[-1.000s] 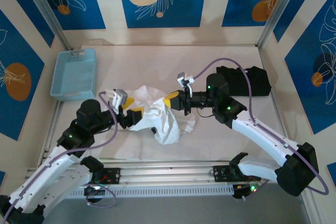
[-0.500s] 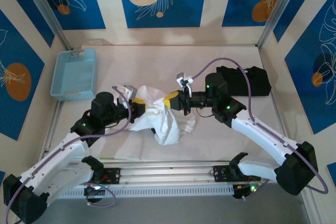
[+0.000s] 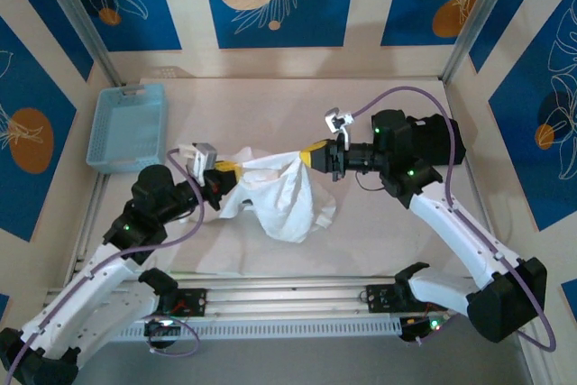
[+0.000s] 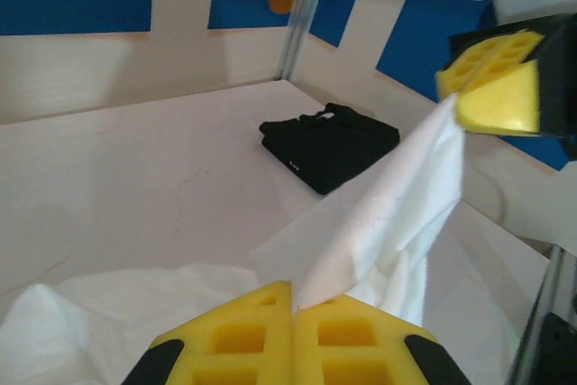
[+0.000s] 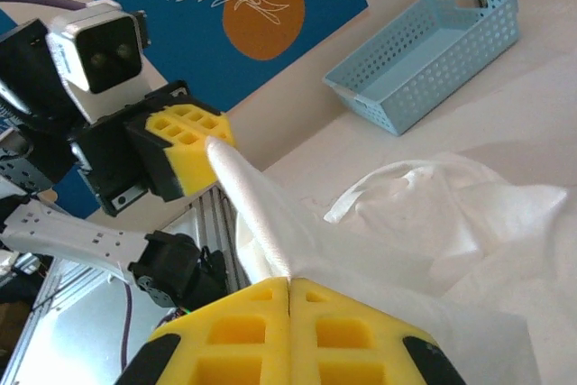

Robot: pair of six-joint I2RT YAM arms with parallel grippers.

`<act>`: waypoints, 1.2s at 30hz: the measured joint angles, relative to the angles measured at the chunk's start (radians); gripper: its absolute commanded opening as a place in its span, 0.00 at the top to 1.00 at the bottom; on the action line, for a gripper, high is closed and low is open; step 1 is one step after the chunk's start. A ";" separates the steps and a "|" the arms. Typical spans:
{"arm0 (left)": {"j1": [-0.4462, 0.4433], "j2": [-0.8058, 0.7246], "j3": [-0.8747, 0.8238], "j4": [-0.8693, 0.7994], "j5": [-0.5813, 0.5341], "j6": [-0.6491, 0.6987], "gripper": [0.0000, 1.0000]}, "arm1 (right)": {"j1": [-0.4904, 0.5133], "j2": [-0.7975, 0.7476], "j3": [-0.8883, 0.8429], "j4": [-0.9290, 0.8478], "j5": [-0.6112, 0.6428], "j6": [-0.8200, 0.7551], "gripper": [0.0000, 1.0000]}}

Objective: Fold the inside-out t-shirt

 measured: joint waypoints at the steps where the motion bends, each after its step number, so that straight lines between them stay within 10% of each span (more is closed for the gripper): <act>1: 0.001 0.002 -0.001 0.011 0.017 0.000 1.00 | 0.014 0.014 0.006 -0.013 0.024 0.005 0.94; 12: 0.002 0.049 -0.003 0.092 0.135 -0.050 1.00 | 0.217 0.179 0.154 -0.322 0.492 -0.053 0.69; 23: 0.002 0.063 -0.003 0.093 0.136 -0.054 1.00 | 0.283 0.040 -0.029 -0.227 0.477 -0.064 0.49; 26: 0.002 0.068 -0.003 0.093 0.136 -0.054 1.00 | 0.296 0.076 -0.037 -0.169 0.478 -0.049 0.57; 31: 0.002 0.068 -0.003 0.089 0.121 -0.053 1.00 | 0.303 0.130 -0.033 -0.117 0.492 -0.044 0.96; 36: 0.003 0.057 -0.002 0.056 0.036 -0.053 1.00 | 0.277 0.078 -0.034 -0.142 0.443 -0.069 1.00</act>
